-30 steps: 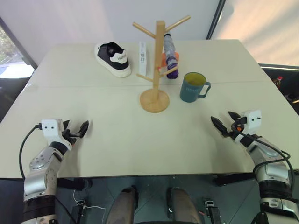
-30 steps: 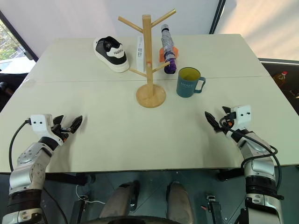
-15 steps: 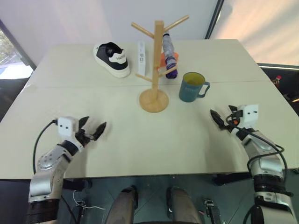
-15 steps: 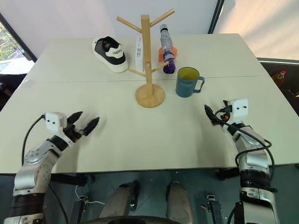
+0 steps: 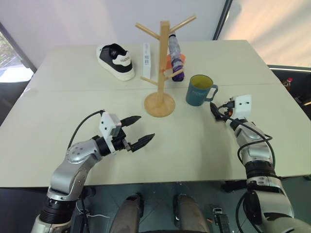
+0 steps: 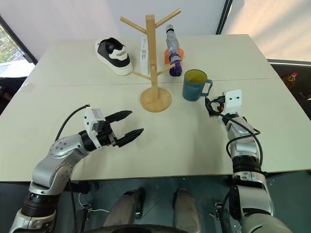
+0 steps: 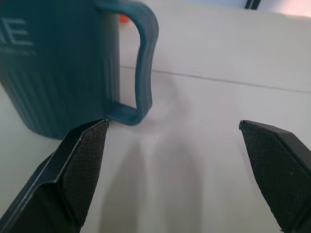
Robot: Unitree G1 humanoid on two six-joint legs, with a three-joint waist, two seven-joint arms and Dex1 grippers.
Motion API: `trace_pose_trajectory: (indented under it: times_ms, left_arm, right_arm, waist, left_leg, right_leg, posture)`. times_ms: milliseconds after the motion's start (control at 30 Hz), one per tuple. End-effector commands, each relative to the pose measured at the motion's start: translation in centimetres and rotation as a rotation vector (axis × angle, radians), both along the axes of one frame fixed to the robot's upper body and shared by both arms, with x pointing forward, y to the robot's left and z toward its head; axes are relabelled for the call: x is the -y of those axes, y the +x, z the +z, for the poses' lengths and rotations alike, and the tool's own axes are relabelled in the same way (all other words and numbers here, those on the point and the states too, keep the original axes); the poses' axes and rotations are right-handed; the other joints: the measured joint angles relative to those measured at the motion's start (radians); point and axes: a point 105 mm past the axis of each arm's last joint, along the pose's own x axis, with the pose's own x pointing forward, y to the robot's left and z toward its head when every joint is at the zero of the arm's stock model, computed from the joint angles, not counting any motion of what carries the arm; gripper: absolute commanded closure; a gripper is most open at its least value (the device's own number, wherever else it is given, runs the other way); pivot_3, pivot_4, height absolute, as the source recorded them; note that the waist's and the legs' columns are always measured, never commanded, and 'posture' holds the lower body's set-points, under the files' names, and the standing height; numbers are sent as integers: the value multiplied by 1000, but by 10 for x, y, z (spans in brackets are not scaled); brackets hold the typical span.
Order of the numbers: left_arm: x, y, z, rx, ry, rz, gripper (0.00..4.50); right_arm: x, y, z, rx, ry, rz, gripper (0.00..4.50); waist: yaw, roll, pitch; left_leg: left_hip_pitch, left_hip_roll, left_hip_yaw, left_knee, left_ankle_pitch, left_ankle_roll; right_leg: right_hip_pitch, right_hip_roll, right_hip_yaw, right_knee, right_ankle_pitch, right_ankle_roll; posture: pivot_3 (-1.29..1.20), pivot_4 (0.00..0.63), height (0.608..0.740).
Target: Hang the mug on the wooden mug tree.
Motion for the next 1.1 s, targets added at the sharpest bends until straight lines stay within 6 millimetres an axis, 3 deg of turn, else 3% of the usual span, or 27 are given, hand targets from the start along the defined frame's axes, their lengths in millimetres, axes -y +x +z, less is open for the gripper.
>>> trace_pose_trajectory:
  times_ms: [33,600,700,933,1100]
  left_arm:
    - [5,-4,12,40,-14,-29,0]
    - [4,-2,14,71,-20,-11,0]
    - [4,-2,13,72,-18,-10,0]
    - [1,0,12,73,-13,2,0]
    - [-3,1,11,75,-7,17,0]
  right_arm:
    - [1,8,19,68,-16,-5,22]
    - [-11,31,22,55,-17,21,22]
    - [-16,32,21,54,3,54,850]
    - [-22,33,20,53,27,86,4438]
    - [-26,31,22,74,27,109,4438]
  waist:
    - [0,0,0]
    - [-1,0,0]
    - [-2,0,0]
    - [-2,0,0]
    - [-2,0,0]
  left_leg:
    - [0,0,0,0,0,0]
    - [0,0,0,0,0,0]
    - [0,0,0,0,0,0]
    - [1,0,0,0,0,0]
    - [1,0,0,0,0,0]
  right_leg:
    - [0,0,0,0,0,0]
    - [0,1,0,1,0,0]
    - [0,1,0,1,0,0]
    - [0,1,0,1,0,0]
    - [0,1,1,1,0,0]
  posture:
    - [0,150,740]
    - [0,150,740]
    - [0,150,740]
    - [0,150,740]
    - [0,150,740]
